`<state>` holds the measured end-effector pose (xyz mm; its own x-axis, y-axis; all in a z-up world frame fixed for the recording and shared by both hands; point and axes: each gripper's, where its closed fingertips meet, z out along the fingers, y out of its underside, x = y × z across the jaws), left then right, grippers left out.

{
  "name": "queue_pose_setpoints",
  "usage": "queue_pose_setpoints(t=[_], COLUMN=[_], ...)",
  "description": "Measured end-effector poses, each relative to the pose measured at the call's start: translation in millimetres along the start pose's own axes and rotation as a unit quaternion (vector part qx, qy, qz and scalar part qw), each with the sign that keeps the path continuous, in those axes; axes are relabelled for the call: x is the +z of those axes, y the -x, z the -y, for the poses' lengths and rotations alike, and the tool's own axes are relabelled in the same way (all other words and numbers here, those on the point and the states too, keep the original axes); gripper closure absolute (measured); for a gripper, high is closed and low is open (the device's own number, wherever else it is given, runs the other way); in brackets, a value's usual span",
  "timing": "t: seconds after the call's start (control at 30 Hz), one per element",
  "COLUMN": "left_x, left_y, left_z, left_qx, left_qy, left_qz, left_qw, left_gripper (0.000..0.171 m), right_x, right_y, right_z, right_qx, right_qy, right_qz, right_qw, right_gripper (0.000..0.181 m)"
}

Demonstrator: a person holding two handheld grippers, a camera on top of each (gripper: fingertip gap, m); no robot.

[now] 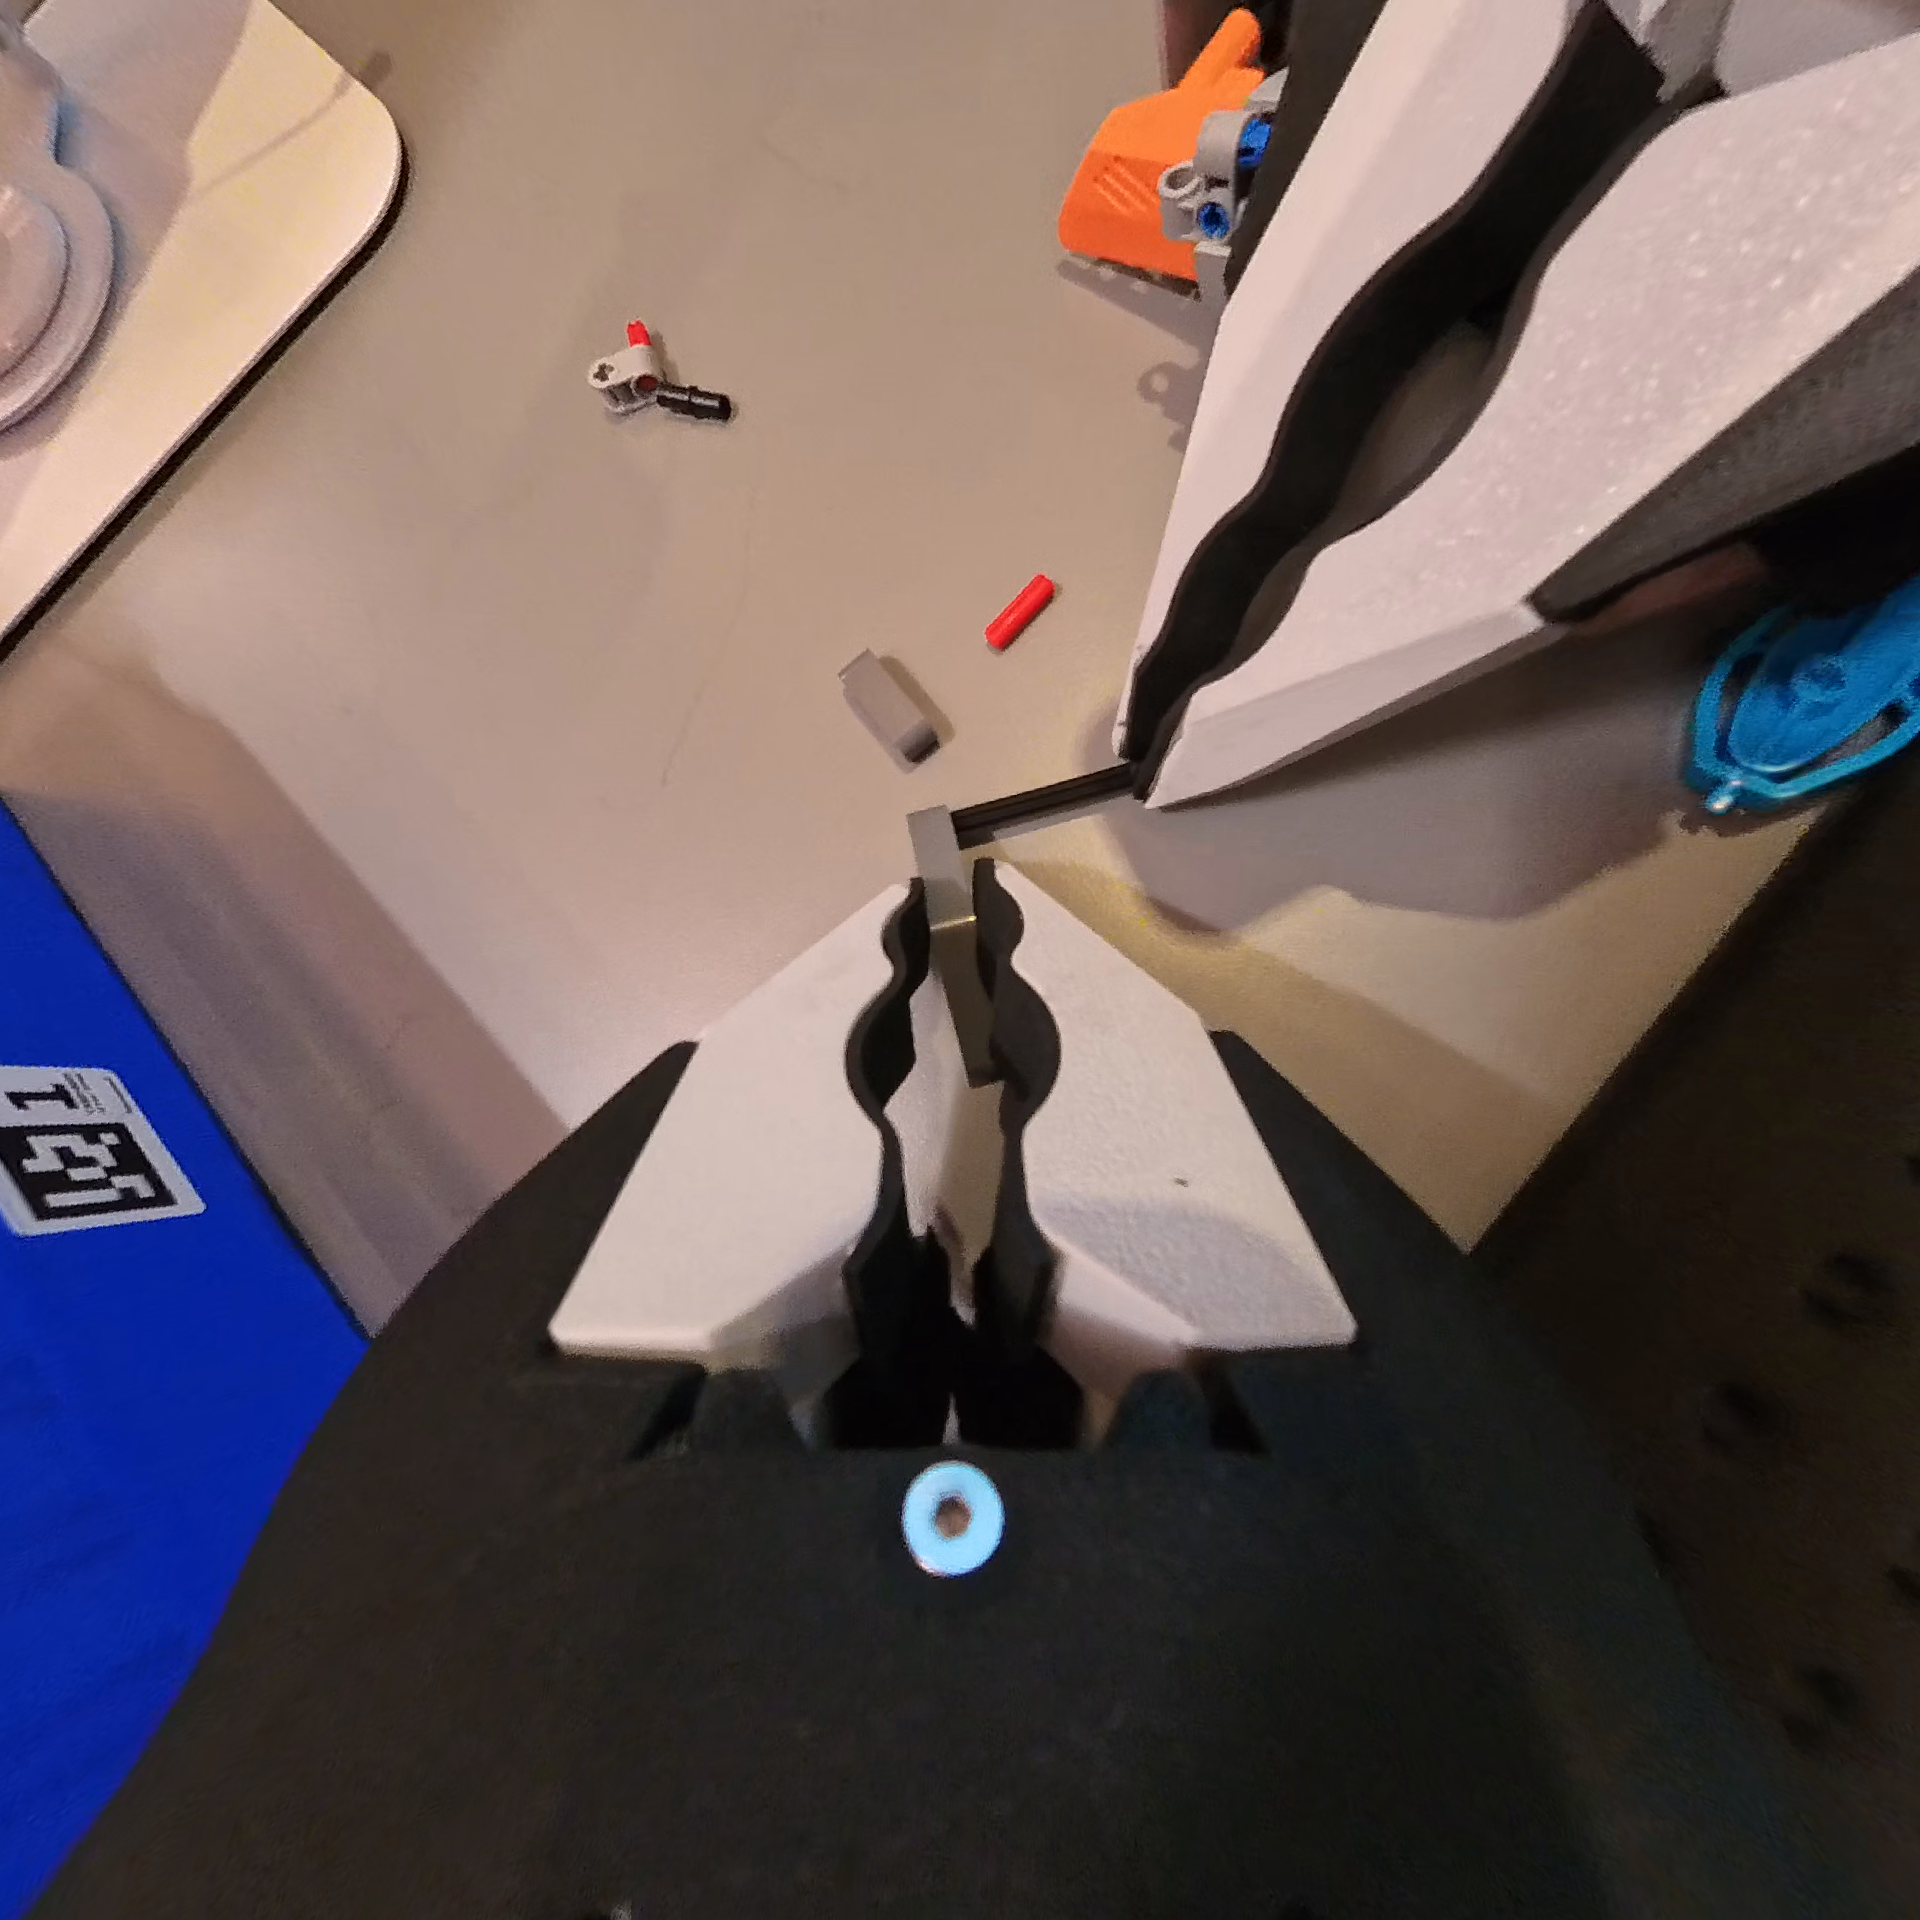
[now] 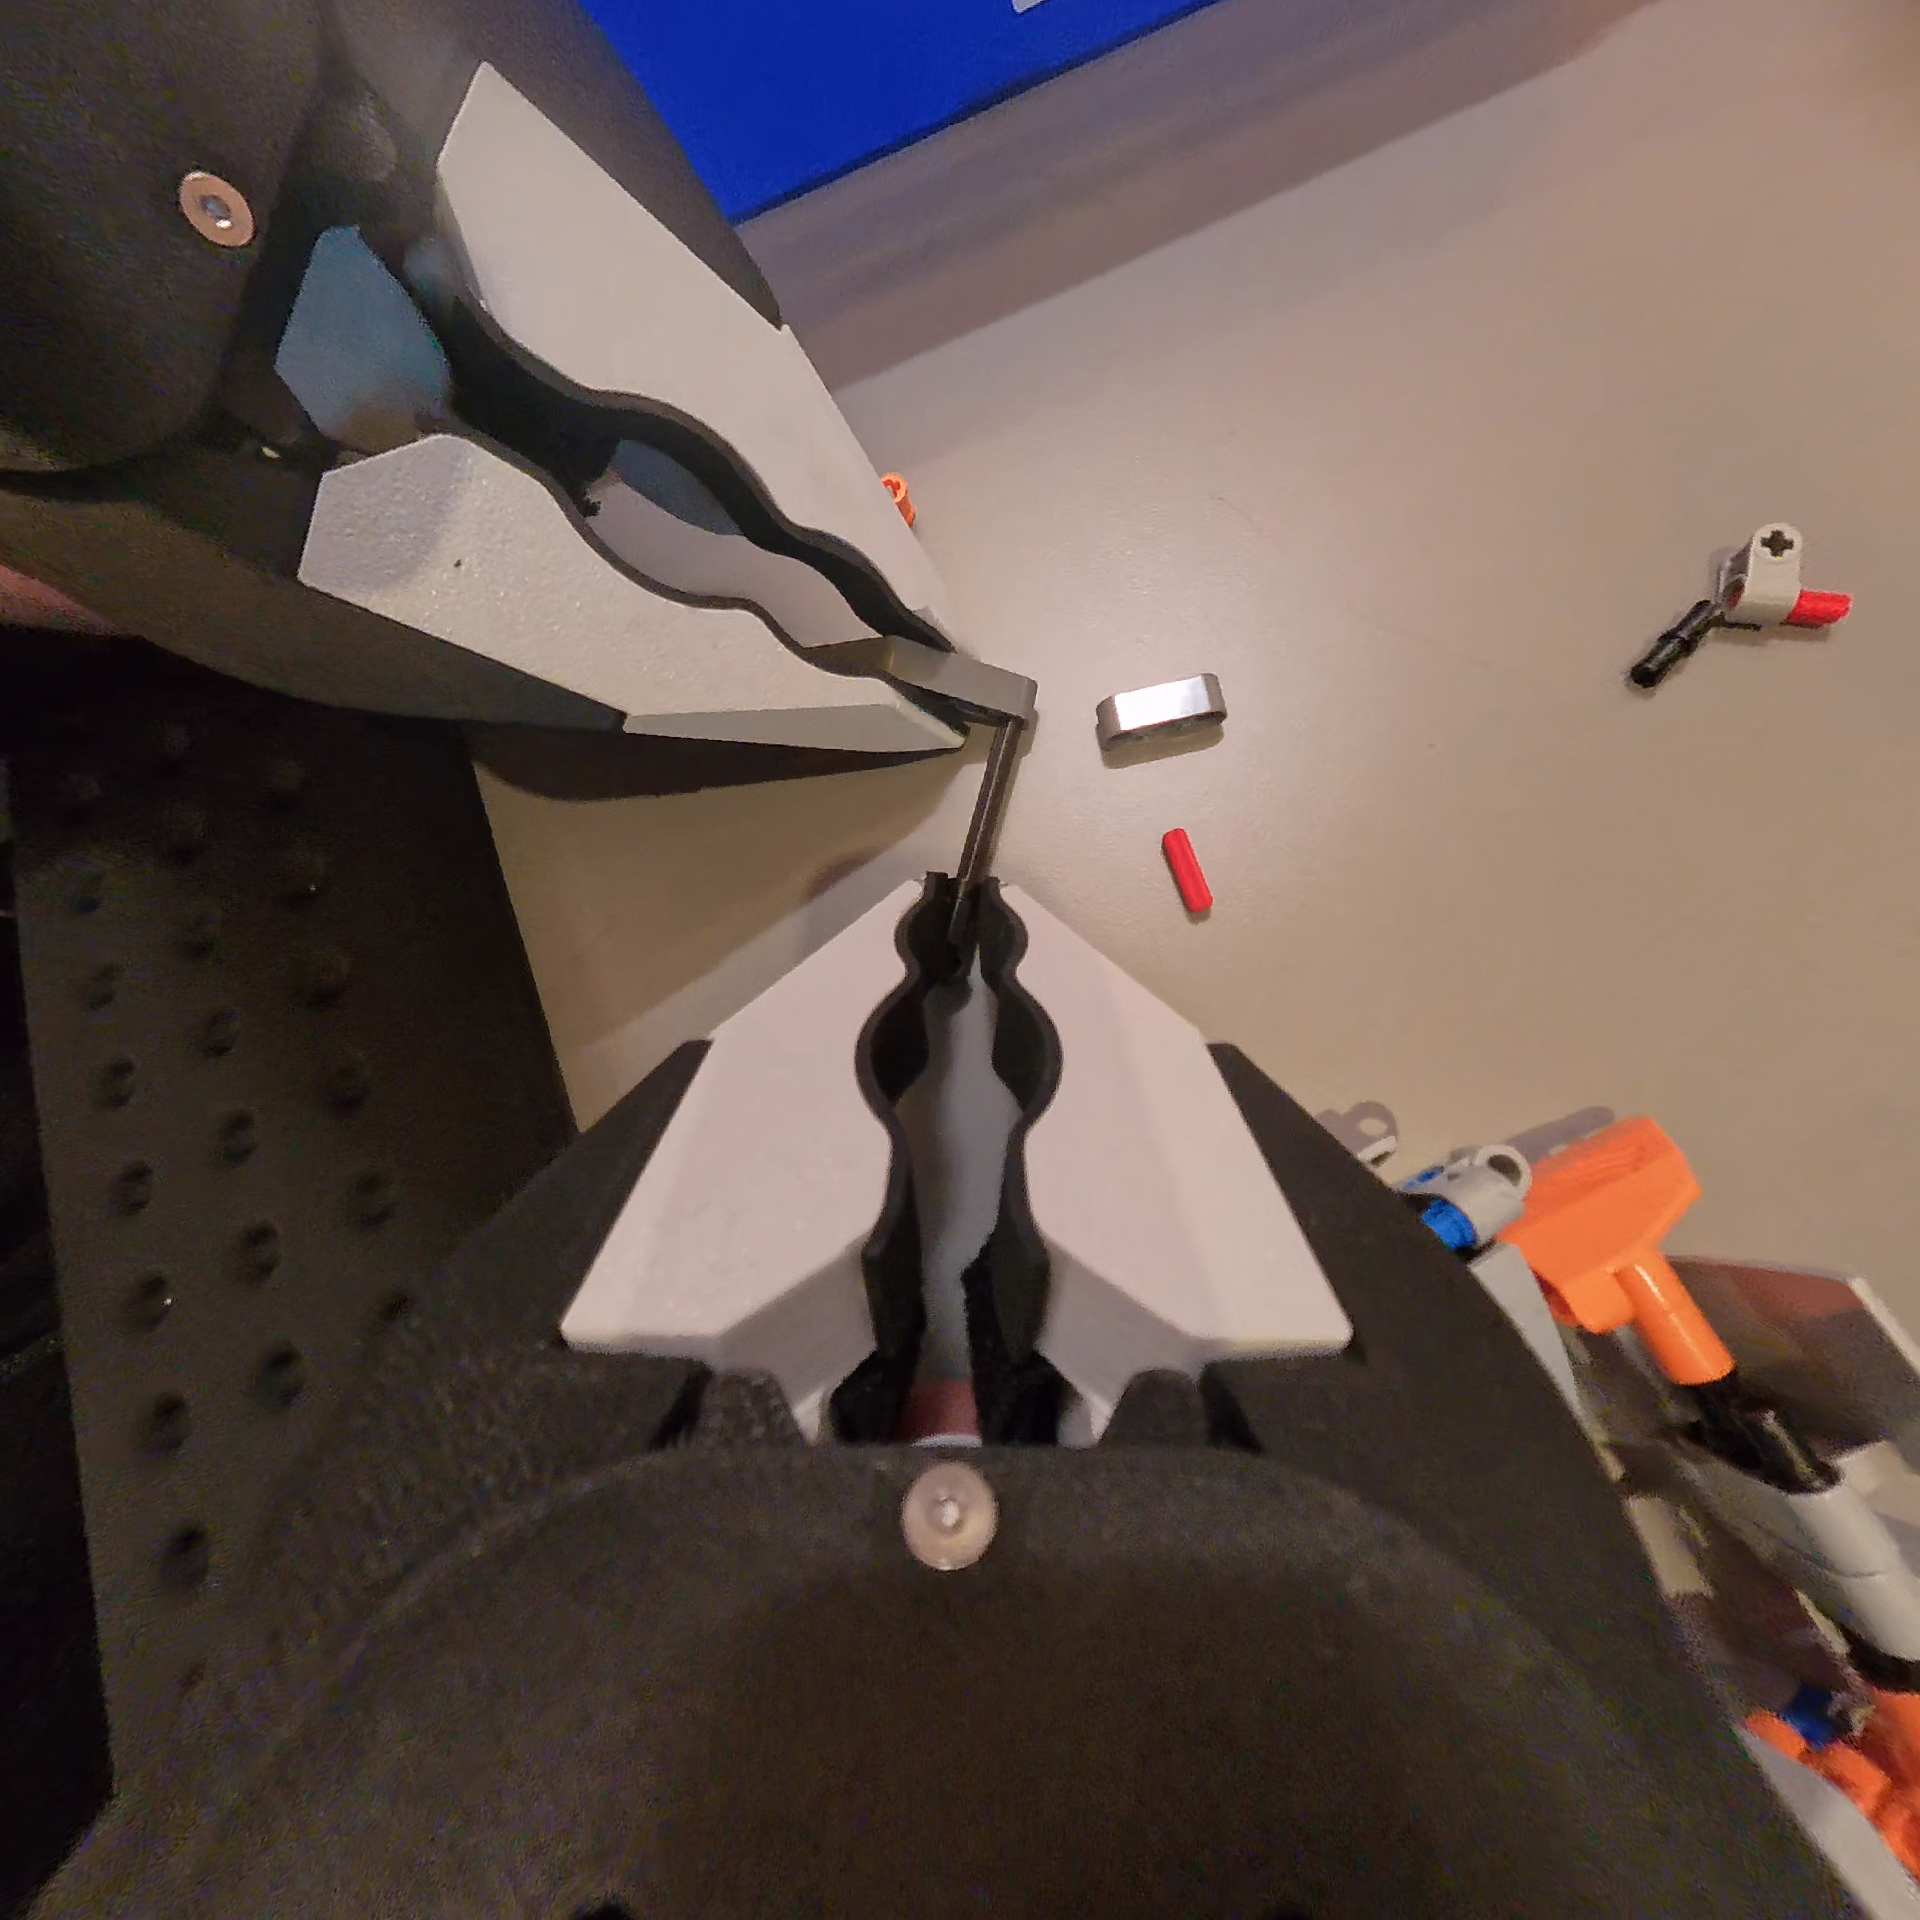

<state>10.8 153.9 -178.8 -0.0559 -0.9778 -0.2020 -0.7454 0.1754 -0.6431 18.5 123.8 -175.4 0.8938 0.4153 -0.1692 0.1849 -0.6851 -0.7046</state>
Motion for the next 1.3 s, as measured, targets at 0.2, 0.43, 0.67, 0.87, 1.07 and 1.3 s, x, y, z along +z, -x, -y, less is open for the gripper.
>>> queue_pose_setpoints(t=[0.2,0.43,0.67,0.87,1.07,1.3], left_x=[-1.4,-2.4,-2.4,-1.8,-2.0,-2.4], left_y=[-1.0,-1.9,-2.4,-4.7,-6.5,-5.4], left_z=[-0.3,0.2,0.5,1.6,2.1,2.6], left_qx=[-0.026,-0.049,-0.024,-0.014,0.008,0.008], left_qy=[-0.018,-0.039,-0.048,-0.049,-0.053,-0.054], left_qz=[-0.041,-0.071,-0.067,-0.067,-0.061,-0.054], left_qw=[0.999,0.996,0.996,0.996,0.997,0.997], left_gripper=[0.166,0.166,0.166,0.166,0.166,0.167], right_x=[-0.3,0.3,1.6,2.6,2.5,3.1], right_y=[-0.6,-0.4,1.2,2.5,2.3,8.0], right_z=[-0.4,0.2,0.9,1.1,1.4,2.2], right_qx=[-0.025,-0.032,-0.038,-0.049,-0.050,-0.061], right_qy=[-0.001,-0.003,-0.002,0.001,0.001,0.004], right_qz=[-0.002,-0.005,-0.008,-0.008,-0.010,0.006], right_qw=[1.000,0.999,0.999,0.999,0.999,0.998], right_gripper=[0.179,0.179,0.179,0.179,0.179,0.178])
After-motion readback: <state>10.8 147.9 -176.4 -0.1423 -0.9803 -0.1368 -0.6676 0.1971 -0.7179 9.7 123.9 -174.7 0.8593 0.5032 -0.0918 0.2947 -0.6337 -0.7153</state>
